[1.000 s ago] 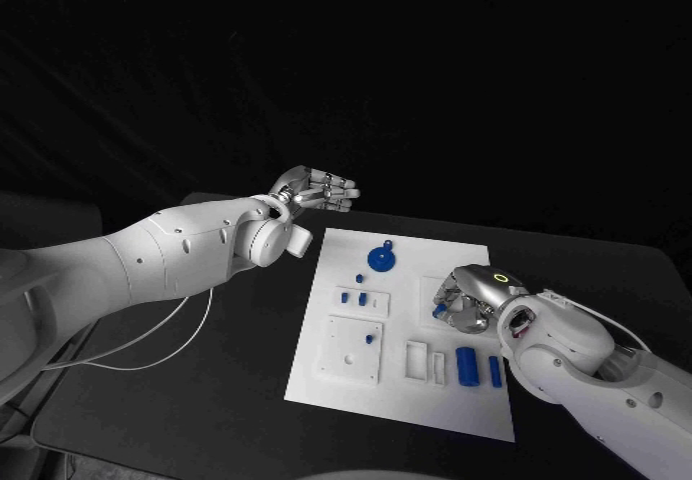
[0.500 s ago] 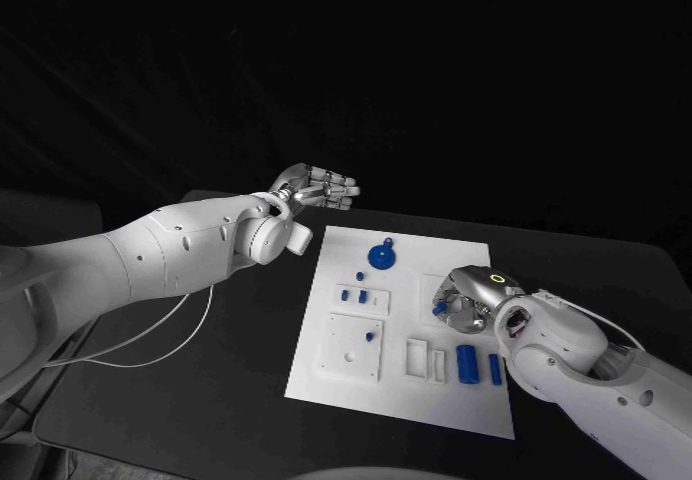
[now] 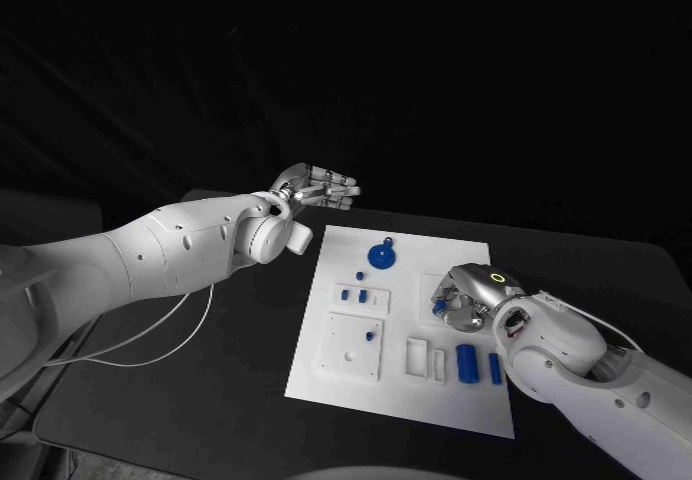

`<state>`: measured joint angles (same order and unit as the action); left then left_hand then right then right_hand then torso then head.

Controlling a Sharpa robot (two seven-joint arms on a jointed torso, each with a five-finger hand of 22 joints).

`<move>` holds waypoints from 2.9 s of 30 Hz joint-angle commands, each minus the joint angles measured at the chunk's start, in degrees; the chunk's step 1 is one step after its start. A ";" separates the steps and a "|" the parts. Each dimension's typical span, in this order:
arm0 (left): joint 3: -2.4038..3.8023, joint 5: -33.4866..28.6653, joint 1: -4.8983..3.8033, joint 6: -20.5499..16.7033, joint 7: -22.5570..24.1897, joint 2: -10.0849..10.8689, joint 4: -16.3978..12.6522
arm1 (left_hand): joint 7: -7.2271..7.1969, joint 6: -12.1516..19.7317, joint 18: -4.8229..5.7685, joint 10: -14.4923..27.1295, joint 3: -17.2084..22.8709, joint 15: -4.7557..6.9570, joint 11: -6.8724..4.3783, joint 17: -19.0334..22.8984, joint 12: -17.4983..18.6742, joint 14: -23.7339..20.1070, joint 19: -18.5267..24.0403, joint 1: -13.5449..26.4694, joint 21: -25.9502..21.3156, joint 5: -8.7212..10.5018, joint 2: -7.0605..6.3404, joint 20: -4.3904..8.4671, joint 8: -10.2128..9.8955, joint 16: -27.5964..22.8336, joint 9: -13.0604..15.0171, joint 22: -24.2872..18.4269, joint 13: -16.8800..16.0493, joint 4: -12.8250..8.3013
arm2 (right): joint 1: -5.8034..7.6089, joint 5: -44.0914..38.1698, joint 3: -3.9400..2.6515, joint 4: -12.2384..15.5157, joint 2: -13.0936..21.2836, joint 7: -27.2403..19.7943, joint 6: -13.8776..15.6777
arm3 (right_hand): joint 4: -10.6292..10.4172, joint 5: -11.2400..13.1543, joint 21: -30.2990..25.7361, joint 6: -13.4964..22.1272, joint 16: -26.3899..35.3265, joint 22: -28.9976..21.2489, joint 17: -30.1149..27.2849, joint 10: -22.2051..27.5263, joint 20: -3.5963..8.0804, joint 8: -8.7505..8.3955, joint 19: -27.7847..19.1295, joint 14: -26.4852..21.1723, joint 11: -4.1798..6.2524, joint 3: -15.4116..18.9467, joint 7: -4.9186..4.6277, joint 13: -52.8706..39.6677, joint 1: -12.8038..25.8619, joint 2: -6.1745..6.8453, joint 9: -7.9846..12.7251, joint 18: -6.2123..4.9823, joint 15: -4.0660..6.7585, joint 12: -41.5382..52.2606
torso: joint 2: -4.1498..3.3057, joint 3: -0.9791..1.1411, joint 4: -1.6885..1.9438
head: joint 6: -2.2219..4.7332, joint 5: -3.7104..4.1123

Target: Assemble the parts on the task board

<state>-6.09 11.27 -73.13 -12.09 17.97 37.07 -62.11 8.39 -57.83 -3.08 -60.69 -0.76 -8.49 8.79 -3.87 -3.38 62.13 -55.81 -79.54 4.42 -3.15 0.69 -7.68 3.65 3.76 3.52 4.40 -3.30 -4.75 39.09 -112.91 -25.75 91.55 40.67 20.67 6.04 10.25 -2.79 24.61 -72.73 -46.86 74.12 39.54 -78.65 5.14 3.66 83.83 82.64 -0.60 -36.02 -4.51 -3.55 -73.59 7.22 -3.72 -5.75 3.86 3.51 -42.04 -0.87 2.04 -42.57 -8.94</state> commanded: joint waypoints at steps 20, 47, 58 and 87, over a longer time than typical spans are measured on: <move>0.05 -0.28 -0.06 1.08 -0.51 -0.25 0.47 | 0.35 0.11 0.03 0.51 -0.17 -0.03 0.01 0.08 -0.12 -0.58 -0.05 -0.11 0.11 0.32 0.22 -0.02 -0.03 -0.24 0.05 -0.07 -0.07 0.07 | 2.50 17.43 -1.40 5.27 1.04 1.34 -1.47 | 1.14 -0.11 -0.26 -0.90 0.79 0.32 0.10 -0.41 0.35 0.01 2.48 -0.01 -0.10 -0.07 0.31 -0.08 1.21 -0.85 -0.38 -0.98 0.40 0.07 | 0.05 -0.13 0.00 | 0.05 -0.54; 0.03 -0.28 0.15 0.61 -0.02 -3.07 2.52 | 0.36 0.10 0.04 0.42 -0.14 -0.01 -0.03 0.08 -0.13 -0.51 -0.05 -0.10 0.12 0.32 0.39 -0.01 -0.04 -0.24 0.04 -0.07 -0.07 0.05 | 4.18 5.05 9.48 6.12 -8.96 -2.08 1.56 | 1.62 -0.10 -0.34 -0.99 0.81 0.52 0.13 -0.48 0.34 0.02 2.52 0.02 -0.08 0.17 0.33 -0.08 1.27 -1.12 -0.39 -0.95 0.39 0.08 | 0.28 -0.20 0.10 | -0.46 -2.09; 0.02 -0.28 0.19 0.81 -0.10 -3.18 2.48 | 0.36 0.10 0.04 0.42 -0.14 -0.01 -0.03 0.08 -0.13 -0.51 -0.05 -0.10 0.12 0.32 0.39 -0.01 -0.04 -0.24 0.04 -0.07 -0.07 0.05 | 4.35 2.51 12.19 5.07 -9.94 -2.29 1.32 | 1.83 -0.09 -0.19 -1.06 0.80 0.64 0.15 -0.53 0.34 0.02 2.54 0.04 -0.07 0.12 0.35 -0.08 1.29 -1.12 -0.39 -0.93 0.38 0.08 | 0.30 -0.23 0.10 | -0.81 -2.38; 0.01 -0.28 0.23 1.27 -0.41 -3.19 2.45 | 0.41 0.34 0.04 0.51 -0.34 -0.04 0.01 0.08 -0.12 -0.61 0.03 0.04 0.09 0.33 0.39 -0.04 -0.04 -0.23 0.04 -0.08 -0.07 0.09 | 4.86 -1.40 15.72 3.20 -10.69 -1.69 0.69 | 2.18 -0.08 -0.12 -1.09 0.80 0.92 0.21 -0.54 0.35 0.01 2.53 0.01 -0.09 -0.06 0.35 -0.08 1.38 -1.15 -0.36 -0.86 0.37 0.07 | 0.30 -0.17 0.06 | -1.07 -2.44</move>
<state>-6.12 11.27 -72.89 -11.61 17.28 33.98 -59.57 8.60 -57.62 -3.08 -60.69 -0.76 -8.70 8.79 -3.87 -3.38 61.92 -55.81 -79.54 4.42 -3.15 0.68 -7.68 3.65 3.76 3.52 4.40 -3.30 -4.75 43.96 -112.92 -10.05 94.74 30.09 19.03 7.24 12.35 -2.66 24.61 -73.46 -46.26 74.95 39.67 -78.93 5.30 3.39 84.03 82.63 -0.70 -35.99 -4.20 -3.57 -72.32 6.55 -3.75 -5.73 3.86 3.40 -41.73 -1.07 2.10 -43.56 -11.34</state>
